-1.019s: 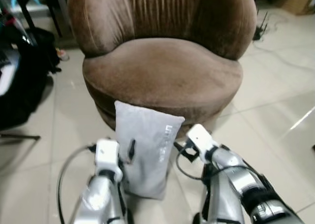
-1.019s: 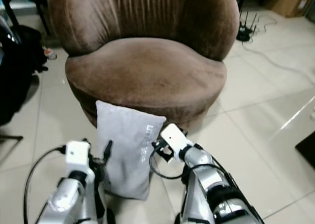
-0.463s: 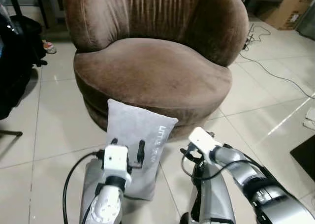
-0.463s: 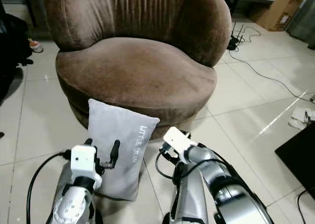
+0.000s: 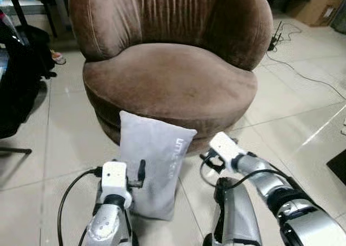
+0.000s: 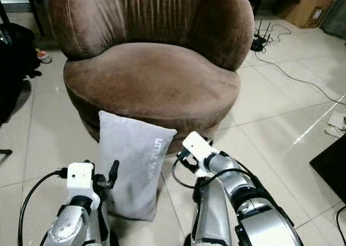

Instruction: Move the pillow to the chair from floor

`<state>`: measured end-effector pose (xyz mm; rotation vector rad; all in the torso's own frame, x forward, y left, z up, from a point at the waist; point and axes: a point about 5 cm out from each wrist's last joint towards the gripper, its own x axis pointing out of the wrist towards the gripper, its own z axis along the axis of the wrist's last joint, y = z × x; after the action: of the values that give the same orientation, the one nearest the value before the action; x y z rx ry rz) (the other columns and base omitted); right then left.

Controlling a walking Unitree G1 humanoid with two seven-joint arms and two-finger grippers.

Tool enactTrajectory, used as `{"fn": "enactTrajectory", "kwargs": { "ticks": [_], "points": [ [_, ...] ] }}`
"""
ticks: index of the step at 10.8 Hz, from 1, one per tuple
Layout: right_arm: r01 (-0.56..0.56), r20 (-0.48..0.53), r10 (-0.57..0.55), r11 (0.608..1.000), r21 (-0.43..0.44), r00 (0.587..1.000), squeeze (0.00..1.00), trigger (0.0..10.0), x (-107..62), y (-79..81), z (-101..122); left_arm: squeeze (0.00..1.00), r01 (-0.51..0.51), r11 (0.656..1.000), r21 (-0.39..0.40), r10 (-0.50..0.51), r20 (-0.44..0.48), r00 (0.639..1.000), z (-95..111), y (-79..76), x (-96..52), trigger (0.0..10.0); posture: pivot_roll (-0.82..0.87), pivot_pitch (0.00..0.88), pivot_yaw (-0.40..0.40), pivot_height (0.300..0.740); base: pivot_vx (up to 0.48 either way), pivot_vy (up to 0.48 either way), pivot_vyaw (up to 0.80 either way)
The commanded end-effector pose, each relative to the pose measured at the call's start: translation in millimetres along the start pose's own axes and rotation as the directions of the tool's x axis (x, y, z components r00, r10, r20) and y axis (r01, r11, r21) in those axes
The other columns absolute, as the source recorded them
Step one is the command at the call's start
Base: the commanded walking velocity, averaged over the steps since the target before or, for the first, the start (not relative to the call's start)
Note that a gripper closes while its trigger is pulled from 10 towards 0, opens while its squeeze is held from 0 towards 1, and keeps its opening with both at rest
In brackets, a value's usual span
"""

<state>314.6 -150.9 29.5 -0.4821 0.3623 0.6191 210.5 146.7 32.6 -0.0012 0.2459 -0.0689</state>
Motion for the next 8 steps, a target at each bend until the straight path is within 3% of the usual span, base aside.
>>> {"fn": "enactTrajectory", "kwargs": {
  "ticks": [1,3,8],
  "points": [
    [0.041,0.060,-0.045,0.997,0.068,0.997,0.00,10.0,-6.6,-9.6,1.0,0.00,0.064,0.998,0.002,-0.064,0.006,0.998,7.4,-3.1,4.2,10.0,-0.06,0.000,-0.051,0.437,0.000,0.000,0.00],
    [0.016,0.058,-0.018,0.999,0.043,0.998,0.00,10.0,-12.8,-7.0,-7.6,0.00,0.153,0.987,0.052,-0.153,-0.002,0.988,11.1,2.3,10.2,10.0,-0.07,0.000,-0.034,0.437,0.000,0.000,0.00],
    [0.075,0.059,-0.079,0.995,0.070,0.995,0.00,10.0,-22.5,-24.3,-10.2,0.00,0.235,0.966,0.108,-0.235,-0.011,0.972,19.3,2.9,17.2,10.0,-0.08,0.000,-0.012,0.437,0.000,0.000,0.00]
  ]
}}
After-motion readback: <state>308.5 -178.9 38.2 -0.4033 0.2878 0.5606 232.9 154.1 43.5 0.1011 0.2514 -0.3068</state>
